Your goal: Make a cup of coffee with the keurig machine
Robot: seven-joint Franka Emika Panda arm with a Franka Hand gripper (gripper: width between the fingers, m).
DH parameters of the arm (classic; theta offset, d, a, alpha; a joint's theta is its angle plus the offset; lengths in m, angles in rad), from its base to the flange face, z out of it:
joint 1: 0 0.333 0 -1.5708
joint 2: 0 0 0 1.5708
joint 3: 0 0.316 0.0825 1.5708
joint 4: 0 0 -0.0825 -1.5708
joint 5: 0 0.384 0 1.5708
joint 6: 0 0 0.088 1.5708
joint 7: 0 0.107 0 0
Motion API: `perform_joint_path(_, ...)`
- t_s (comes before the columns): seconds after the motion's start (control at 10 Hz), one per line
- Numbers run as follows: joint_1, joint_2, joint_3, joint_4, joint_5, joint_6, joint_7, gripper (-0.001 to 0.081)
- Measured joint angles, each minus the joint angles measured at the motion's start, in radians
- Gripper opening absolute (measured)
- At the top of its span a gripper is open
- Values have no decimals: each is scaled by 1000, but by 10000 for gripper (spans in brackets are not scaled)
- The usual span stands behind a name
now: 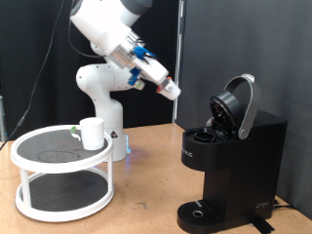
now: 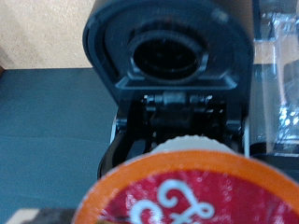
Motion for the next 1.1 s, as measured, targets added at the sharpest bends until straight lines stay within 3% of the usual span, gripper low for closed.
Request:
perform_joint_path(0.4,28,39,59,55,56,40,22,362)
perform_joint_path(0.8,28,57,63,56,36,7,23,362)
perform_joint_path(1.1,28,103,94,47,1,99,18,362)
